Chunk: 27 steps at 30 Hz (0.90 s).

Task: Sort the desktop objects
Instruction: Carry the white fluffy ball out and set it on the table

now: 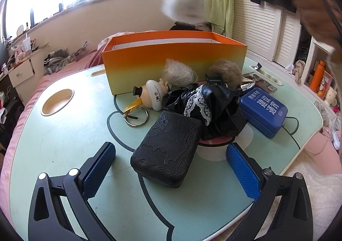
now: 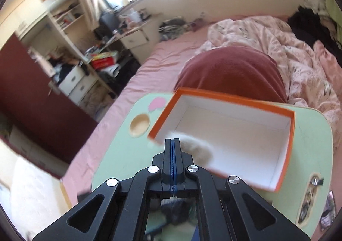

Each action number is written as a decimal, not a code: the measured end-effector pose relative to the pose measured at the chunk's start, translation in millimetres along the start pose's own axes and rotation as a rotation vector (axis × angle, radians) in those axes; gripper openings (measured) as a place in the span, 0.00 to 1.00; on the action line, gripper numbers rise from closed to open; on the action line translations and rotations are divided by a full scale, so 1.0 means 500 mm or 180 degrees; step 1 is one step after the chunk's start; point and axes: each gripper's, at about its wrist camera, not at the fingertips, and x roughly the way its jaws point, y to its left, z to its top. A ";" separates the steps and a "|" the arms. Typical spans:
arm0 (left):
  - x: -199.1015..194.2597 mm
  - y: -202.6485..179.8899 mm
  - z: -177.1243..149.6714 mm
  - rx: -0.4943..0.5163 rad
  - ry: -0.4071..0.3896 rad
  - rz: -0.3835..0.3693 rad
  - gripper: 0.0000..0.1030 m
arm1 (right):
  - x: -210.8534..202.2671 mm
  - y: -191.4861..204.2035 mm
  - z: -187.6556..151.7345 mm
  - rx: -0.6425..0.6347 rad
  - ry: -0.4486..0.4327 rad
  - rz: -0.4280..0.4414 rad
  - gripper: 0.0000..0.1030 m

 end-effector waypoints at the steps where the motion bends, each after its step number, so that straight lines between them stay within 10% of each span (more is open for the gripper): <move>1: -0.001 -0.002 -0.002 0.0003 0.0000 0.0003 1.00 | -0.001 0.000 -0.018 -0.0031 0.0036 0.0000 0.01; 6: -0.003 -0.006 -0.005 0.0005 0.0000 -0.0002 1.00 | 0.029 -0.020 -0.084 0.0003 0.0133 0.0083 0.05; 10: -0.002 -0.007 -0.004 0.0003 -0.0002 -0.0001 1.00 | -0.007 -0.033 -0.115 0.0032 -0.0418 -0.0033 0.47; 15: -0.002 -0.007 -0.004 0.0003 -0.0001 0.0000 1.00 | -0.041 0.015 -0.252 -0.0410 -0.0618 -0.0217 0.56; 25: 0.004 -0.007 -0.002 -0.0001 0.0014 0.0014 1.00 | 0.020 -0.004 -0.431 -0.1074 0.0170 -0.0811 0.66; 27: 0.005 -0.008 -0.002 0.0008 0.0015 0.0016 1.00 | 0.028 -0.020 -0.429 -0.0999 -0.0009 -0.0861 0.70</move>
